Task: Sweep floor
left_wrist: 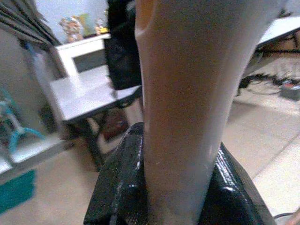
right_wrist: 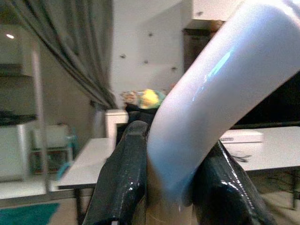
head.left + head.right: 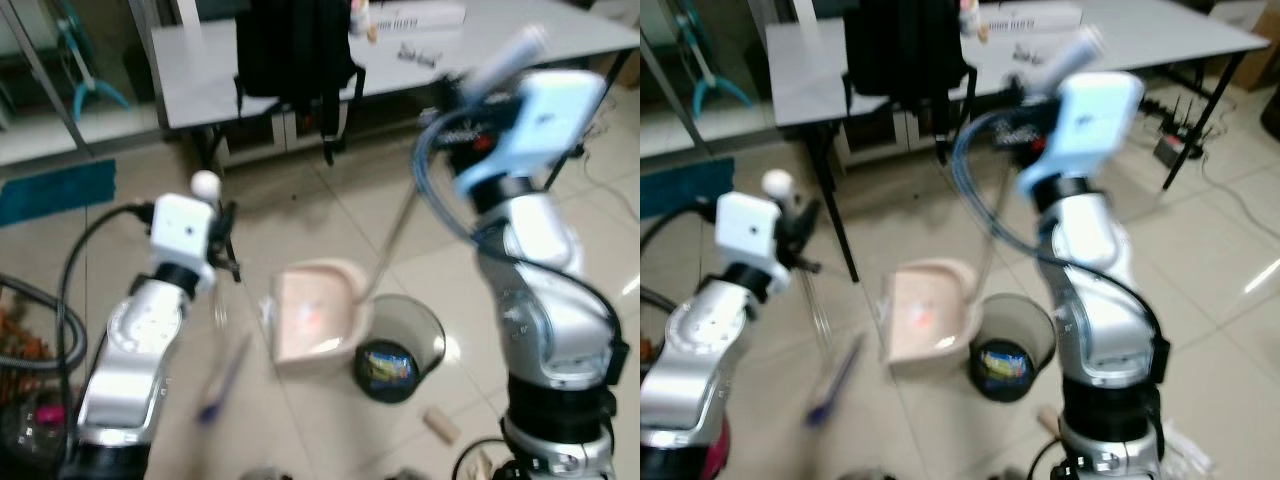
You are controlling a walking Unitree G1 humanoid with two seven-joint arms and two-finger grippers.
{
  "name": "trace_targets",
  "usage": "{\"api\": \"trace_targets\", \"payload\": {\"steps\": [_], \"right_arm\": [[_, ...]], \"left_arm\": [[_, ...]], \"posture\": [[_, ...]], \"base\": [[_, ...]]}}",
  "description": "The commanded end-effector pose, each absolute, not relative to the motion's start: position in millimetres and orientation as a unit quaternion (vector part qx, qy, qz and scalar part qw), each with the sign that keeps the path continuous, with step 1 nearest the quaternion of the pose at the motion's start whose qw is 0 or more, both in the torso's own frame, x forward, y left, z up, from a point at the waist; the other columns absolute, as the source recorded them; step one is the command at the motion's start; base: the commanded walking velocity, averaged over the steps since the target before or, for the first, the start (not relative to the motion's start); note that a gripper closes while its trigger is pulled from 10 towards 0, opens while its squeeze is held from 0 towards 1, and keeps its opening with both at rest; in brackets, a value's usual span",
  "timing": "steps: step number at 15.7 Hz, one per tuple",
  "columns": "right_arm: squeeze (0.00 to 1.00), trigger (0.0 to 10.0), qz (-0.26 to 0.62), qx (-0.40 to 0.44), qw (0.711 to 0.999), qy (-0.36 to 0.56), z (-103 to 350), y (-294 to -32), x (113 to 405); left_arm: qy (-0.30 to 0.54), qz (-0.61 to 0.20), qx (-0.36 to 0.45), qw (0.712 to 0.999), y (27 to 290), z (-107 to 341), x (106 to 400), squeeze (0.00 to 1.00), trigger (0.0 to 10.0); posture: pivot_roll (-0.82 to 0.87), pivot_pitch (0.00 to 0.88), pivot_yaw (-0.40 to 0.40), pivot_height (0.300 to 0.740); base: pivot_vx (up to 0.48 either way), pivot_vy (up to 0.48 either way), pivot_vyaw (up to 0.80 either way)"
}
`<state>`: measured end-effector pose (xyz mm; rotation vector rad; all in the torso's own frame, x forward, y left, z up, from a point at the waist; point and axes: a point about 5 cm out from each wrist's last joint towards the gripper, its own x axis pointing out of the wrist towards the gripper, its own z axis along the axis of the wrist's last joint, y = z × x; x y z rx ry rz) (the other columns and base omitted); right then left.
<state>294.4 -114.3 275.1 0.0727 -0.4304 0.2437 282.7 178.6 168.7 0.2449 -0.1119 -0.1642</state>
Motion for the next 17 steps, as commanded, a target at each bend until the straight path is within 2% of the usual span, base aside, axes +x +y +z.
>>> {"api": "trace_targets", "payload": {"steps": [1, 7, 13, 17], "right_arm": [[0.0, 10.0, 0.108, 0.018, 0.971, -0.213, 269.2, -119.6, 296.2], [0.0, 10.0, 0.11, -0.011, 0.978, -0.175, 241.3, -119.2, 297.1], [0.0, 10.0, 0.088, -0.033, 0.992, -0.079, 190.8, -131.6, 289.3], [0.0, 10.0, 0.038, -0.045, 0.998, -0.005, 155.8, -151.7, 282.2]], "left_arm": [[-0.061, -0.09, 0.127, 0.986, 174.5, 168.6, 280.9, 0.0, 10.0], [-0.04, -0.089, 0.123, 0.988, 173.7, 154.2, 271.9, 0.0, 10.0], [-0.019, -0.094, 0.1, 0.99, 166.9, 139.7, 267.2, 0.0, 10.0], [0.001, -0.102, 0.084, 0.991, 162.4, 129.9, 260.9, 0.0, 10.0]], "posture": [[0.0, 0.033, 0.04, 0.74], [0.0, 0.018, 0.031, 0.74], [-0.01, 0.01, 0.033, 0.74], [-0.01, 0.01, 0.027, 0.74]], "base": [[0.0, 0.382, 0.0], [0.0, 0.368, 0.0], [0.0, 0.359, 0.0], [0.0, 0.0, 0.0]]}}
